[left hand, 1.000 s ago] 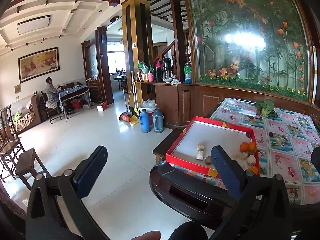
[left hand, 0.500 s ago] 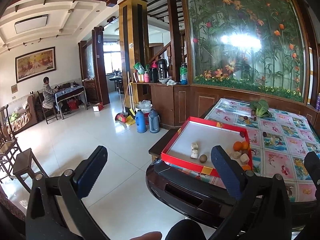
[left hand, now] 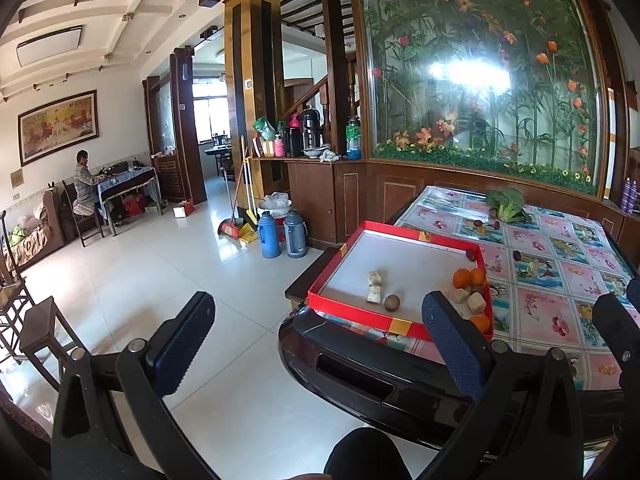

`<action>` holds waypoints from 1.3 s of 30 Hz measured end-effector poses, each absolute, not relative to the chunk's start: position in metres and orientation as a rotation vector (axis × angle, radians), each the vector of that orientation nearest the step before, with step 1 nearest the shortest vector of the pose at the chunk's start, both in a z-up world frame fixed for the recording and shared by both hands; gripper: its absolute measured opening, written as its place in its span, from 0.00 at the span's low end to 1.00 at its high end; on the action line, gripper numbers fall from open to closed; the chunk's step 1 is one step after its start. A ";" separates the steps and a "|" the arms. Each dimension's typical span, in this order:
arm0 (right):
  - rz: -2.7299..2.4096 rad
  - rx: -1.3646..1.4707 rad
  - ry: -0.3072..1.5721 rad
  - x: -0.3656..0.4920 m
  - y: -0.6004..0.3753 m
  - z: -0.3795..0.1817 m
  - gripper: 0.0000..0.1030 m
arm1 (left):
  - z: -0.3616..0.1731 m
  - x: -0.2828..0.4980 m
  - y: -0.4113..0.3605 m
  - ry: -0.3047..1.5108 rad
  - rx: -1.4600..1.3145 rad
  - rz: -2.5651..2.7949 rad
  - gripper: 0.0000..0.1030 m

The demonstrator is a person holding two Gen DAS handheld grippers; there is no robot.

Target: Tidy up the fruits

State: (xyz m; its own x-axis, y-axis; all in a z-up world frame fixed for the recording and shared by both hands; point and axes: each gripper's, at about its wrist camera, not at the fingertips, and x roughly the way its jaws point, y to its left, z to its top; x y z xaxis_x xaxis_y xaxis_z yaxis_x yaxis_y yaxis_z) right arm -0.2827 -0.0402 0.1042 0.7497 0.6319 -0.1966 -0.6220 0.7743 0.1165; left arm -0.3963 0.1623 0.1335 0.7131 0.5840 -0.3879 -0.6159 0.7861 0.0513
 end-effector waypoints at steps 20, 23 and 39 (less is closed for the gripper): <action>0.692 0.041 0.228 -0.284 -0.040 0.104 0.93 | 0.128 -0.397 0.156 0.401 -0.081 0.644 1.00; 0.692 0.037 0.229 -0.284 -0.040 0.104 0.93 | 0.128 -0.396 0.155 0.405 -0.082 0.638 1.00; 0.697 0.028 0.231 -0.288 -0.038 0.101 0.93 | 0.125 -0.395 0.154 0.416 -0.083 0.616 1.00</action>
State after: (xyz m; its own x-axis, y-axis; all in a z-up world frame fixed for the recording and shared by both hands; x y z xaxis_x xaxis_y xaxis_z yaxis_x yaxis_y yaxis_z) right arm -0.2882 -0.0376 0.1009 0.7420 0.6393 -0.2018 -0.6331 0.7673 0.1025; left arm -0.3952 0.1538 0.1253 0.7362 0.5438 -0.4029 -0.5767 0.8156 0.0471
